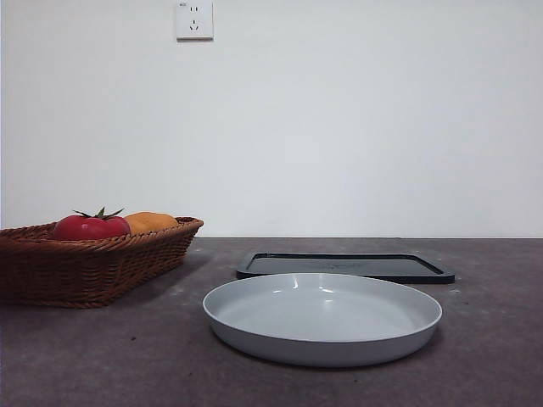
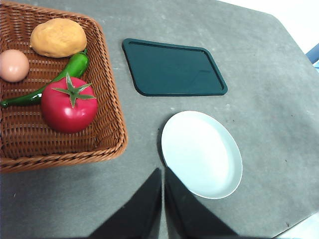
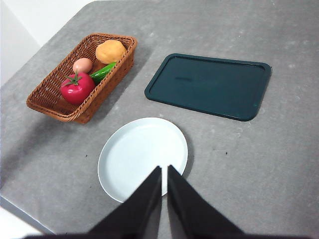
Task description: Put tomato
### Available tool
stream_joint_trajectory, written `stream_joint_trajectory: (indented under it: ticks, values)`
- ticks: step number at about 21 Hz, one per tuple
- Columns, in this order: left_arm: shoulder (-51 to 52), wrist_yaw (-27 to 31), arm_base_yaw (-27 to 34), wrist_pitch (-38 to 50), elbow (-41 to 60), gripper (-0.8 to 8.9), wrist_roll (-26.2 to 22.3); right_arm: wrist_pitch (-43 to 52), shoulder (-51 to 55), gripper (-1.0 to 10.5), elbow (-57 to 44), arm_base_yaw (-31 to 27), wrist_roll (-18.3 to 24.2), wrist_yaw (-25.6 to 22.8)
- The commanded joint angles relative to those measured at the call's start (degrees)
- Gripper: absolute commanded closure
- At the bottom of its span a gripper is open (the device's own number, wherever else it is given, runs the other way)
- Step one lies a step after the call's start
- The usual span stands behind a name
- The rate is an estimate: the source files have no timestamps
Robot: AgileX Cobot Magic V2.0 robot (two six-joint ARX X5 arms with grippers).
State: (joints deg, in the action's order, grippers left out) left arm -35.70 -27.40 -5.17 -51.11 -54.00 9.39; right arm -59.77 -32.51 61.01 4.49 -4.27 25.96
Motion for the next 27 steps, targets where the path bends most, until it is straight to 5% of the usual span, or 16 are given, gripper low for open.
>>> stream_joint_trajectory:
  ticks: [1, 4, 8, 12, 19, 27]
  values:
    - [-0.22, -0.33, -0.22, 0.07, -0.94, 7.98, -1.18, 0.44, -0.35, 9.4, 1.01, 0.17, 0.68, 0.20]
    - [-0.22, -0.28, -0.22, -0.83, -0.94, 6.49, -1.18, 0.48, -0.35, 8.8, 1.01, 0.17, 0.66, 0.20]
    - [-0.22, -0.26, -0.22, -0.81, -0.94, 3.92, -1.18, 0.46, -0.35, 5.5, 1.01, 0.17, 0.42, 0.17]
    - [-0.35, 0.00, -0.22, -0.74, -0.94, 2.68, -1.18, 0.44, -0.35, 4.7, 1.01, 0.26, 0.42, 0.17]
    - [-5.57, 2.69, -0.22, 1.73, -0.94, 2.50, -1.31, 0.52, -1.29, 4.6, 1.01, 0.26, 0.44, 0.17]
    - [-23.15, 8.68, -2.10, 17.25, -0.94, 2.53, -5.84, 0.50, -2.36, 4.6, 1.01, 1.44, 0.44, 0.20]
